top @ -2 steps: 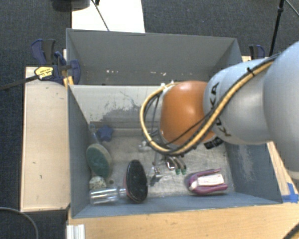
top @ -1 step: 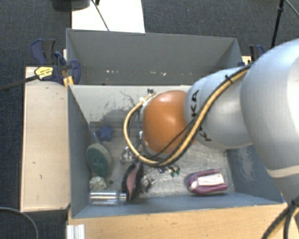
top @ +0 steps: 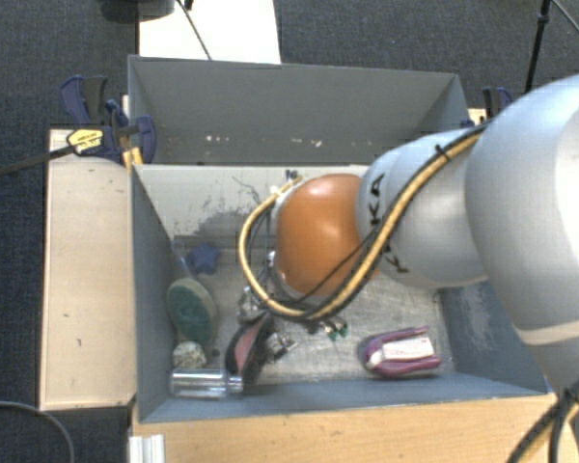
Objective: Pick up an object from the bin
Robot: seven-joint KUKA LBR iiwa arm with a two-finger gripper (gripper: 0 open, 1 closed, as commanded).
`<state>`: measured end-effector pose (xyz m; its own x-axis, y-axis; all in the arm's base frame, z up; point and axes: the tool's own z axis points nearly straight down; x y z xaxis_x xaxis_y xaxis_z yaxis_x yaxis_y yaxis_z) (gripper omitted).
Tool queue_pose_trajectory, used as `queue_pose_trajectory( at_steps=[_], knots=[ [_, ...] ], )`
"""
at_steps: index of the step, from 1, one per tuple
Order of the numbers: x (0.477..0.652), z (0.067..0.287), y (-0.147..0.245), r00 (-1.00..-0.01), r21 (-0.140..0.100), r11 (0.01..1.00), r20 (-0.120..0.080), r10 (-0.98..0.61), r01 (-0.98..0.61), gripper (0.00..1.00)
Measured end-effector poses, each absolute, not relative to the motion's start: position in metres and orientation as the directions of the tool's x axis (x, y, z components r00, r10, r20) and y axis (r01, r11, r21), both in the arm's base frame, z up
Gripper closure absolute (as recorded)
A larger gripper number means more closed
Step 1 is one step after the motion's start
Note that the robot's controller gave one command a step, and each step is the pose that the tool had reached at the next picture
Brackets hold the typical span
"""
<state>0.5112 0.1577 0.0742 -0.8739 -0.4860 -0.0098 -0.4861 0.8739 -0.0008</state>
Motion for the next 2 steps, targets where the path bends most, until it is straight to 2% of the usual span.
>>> queue_pose_trajectory(
  at_steps=[1, 2],
  knots=[
    [0.512, 0.187, 0.175, -0.850, -0.001, 0.850, -0.010, -0.527, -0.527, 1.00],
    [0.504, 0.265, 0.107, -0.664, -0.005, 0.664, -0.005, -0.748, -0.747, 1.00]
  ],
)
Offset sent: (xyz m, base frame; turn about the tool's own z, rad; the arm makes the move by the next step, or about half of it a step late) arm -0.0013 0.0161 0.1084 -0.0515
